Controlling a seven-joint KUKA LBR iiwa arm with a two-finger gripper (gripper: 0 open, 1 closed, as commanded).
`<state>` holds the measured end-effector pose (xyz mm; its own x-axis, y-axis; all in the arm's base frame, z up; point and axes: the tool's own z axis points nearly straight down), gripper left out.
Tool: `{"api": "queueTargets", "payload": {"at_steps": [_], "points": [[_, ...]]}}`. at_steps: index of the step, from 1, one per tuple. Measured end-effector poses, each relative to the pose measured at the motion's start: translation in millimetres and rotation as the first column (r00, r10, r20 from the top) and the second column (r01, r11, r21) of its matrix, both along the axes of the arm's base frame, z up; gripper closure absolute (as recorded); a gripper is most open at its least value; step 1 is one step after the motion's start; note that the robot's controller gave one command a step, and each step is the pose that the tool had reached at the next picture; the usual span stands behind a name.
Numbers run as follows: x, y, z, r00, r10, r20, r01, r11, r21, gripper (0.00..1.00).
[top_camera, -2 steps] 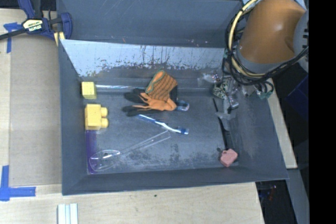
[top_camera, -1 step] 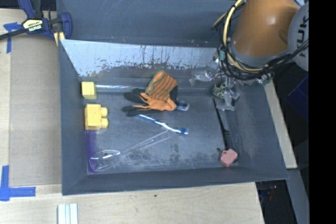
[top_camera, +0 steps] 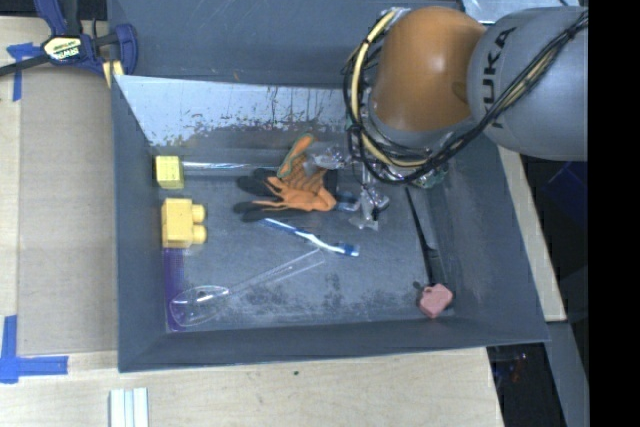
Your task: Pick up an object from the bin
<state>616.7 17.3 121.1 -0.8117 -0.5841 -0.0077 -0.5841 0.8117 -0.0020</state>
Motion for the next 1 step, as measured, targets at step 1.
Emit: {"api": "queueTargets", "payload": {"at_steps": [1], "points": [[-1.6, -6.9, -50.8, 0.999, 0.049, 0.013, -0.049, 0.999, -0.004, 0.0]]}}
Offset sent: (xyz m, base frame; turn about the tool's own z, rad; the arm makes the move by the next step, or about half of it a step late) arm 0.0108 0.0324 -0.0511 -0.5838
